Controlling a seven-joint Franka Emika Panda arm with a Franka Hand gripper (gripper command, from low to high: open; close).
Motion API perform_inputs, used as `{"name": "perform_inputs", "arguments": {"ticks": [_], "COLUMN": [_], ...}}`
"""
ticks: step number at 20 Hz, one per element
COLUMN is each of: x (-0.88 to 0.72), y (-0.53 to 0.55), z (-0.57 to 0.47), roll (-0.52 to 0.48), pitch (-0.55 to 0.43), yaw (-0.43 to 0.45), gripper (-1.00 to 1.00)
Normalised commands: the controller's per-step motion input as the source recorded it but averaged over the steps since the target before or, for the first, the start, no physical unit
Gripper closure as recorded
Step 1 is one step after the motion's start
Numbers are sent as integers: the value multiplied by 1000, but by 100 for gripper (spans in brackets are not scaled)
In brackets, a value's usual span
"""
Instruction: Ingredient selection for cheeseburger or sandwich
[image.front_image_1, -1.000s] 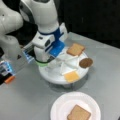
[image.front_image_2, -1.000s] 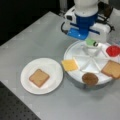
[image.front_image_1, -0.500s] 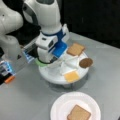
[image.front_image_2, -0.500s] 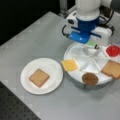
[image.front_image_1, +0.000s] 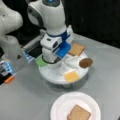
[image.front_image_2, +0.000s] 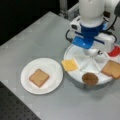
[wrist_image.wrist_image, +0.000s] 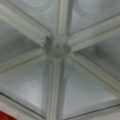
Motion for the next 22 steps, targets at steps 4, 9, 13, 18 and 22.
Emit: {"name": "perform_inputs", "arguments": {"ticks": [4,9,13,18,22], "x": [-77,-105,-138,-158,-194], "y": [137,73,96,144,123], "z": [-114,-189,-315,-294,-161], "roll": [39,15,20,21,20], "pitch": [-101,-115,-109,-144,-161], "yaw": [-107,-73,-65,-64,-59], "gripper": [-100,-100,-100,-100,-100]}}
